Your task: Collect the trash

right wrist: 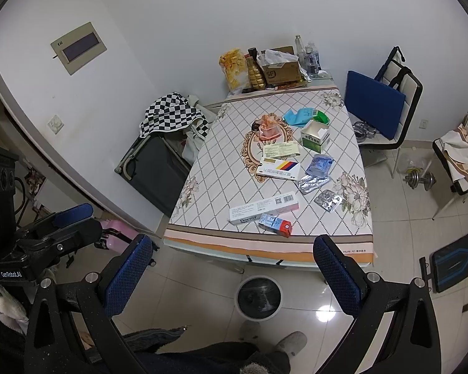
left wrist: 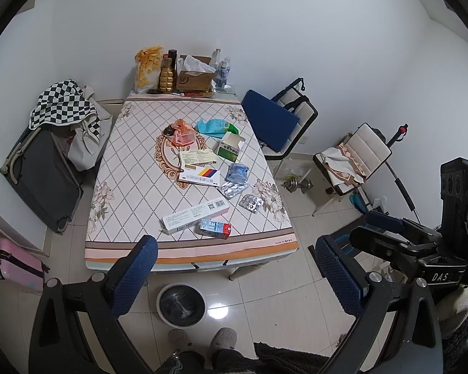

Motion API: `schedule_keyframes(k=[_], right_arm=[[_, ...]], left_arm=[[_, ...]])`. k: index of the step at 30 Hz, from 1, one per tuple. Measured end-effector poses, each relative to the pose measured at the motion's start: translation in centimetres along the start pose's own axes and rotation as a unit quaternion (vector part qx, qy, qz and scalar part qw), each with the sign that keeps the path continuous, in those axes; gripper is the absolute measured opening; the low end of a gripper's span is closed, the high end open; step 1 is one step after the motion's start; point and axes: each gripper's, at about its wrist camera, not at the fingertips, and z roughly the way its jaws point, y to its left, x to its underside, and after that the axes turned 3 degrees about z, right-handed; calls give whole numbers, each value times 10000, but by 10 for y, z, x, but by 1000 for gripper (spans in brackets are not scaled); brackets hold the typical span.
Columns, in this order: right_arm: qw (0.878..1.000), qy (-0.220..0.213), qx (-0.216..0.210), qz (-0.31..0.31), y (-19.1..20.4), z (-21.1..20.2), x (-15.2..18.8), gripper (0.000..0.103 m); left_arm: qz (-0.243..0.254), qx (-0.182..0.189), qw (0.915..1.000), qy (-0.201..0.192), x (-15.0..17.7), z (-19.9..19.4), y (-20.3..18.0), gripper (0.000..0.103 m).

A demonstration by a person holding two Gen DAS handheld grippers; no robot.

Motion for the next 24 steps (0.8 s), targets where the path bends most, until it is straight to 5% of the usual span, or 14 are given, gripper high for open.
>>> schedule_keyframes(k=[24], right_arm=[[10000,28,-25,27,6,4,4,103]], left_arm=[[-9,-7,10000,15,4,1,-3,103]])
